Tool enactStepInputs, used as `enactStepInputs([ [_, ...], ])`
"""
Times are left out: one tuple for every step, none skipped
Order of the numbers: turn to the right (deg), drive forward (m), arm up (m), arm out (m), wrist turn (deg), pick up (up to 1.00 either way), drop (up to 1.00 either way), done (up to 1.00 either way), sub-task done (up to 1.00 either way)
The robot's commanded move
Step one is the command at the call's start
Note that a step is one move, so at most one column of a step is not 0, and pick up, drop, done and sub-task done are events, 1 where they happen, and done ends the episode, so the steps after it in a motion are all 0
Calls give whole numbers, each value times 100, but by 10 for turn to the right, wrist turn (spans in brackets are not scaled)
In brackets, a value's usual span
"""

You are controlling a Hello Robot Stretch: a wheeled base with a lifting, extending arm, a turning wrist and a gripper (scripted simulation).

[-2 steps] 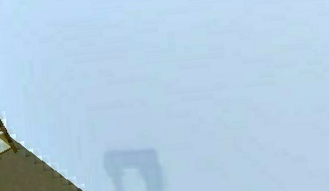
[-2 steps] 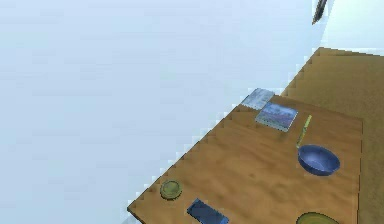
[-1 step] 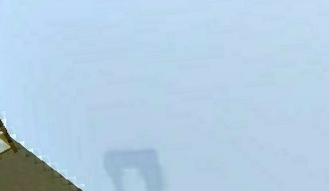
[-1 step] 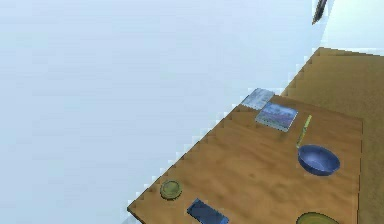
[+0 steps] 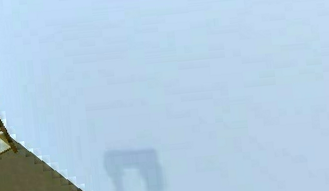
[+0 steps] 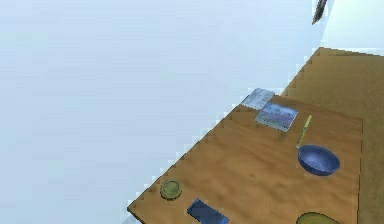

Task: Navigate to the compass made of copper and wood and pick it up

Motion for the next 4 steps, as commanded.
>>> enactStepInputs([
  [0, 0, 0, 26, 0, 0, 0, 0, 0],
  [0, 0, 0, 0, 450, 0, 0, 0, 0],
  [0, 0, 0, 0, 450, 0, 0, 0, 0],
  [0, 0, 0, 0, 450, 0, 0, 0, 0],
])
